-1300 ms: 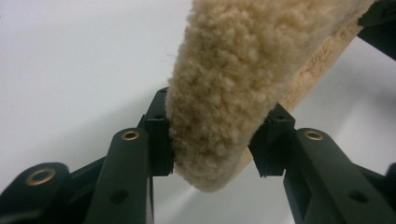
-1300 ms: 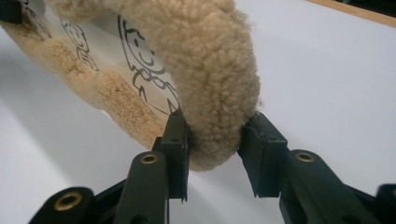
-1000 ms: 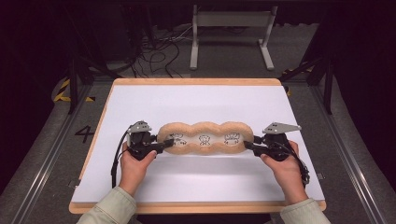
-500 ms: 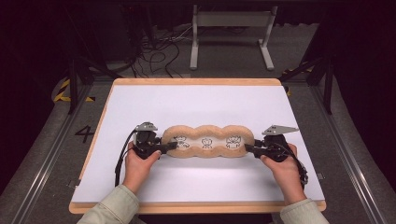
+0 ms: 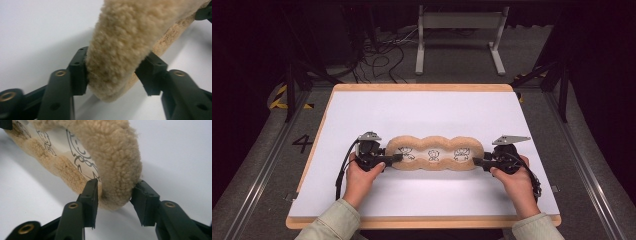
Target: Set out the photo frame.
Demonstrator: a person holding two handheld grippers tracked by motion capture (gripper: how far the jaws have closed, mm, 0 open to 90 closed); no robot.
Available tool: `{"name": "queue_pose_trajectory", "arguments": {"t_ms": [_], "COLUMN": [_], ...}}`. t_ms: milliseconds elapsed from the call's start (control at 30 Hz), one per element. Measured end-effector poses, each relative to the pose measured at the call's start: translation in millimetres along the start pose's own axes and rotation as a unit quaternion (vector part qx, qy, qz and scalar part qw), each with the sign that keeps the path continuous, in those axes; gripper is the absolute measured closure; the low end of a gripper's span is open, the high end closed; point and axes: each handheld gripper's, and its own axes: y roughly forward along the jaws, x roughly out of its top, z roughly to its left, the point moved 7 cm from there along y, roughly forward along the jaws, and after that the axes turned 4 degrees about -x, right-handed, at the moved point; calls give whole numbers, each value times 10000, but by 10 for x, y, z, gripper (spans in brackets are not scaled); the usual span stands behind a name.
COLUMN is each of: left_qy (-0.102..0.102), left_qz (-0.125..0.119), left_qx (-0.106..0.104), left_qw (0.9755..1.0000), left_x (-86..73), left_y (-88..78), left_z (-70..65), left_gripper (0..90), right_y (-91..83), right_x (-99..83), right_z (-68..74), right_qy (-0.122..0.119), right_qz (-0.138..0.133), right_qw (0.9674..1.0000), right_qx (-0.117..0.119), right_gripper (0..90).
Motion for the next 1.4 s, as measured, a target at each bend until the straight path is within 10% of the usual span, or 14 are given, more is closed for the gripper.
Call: {"name": "queue_pose_trajectory", "arguments": {"t_ms": [633, 1400], "left_qy": [794, 491], "left_qz": [-124, -469], "left_qx": [656, 1069], "left_qw": [9946, 9919], "left_x": [-106, -382], "left_y": [-346, -961], "left_z": [-169, 152], "left_gripper": [254, 189], "right_y": [-291, -427], "right_x": [65, 42], "right_z": [11, -229], "right_qy": [-559, -856], "right_qz": [-615, -562], "right_qw": [9965, 9945], "right_qx": [33, 224], "right_gripper": [392, 272]}}
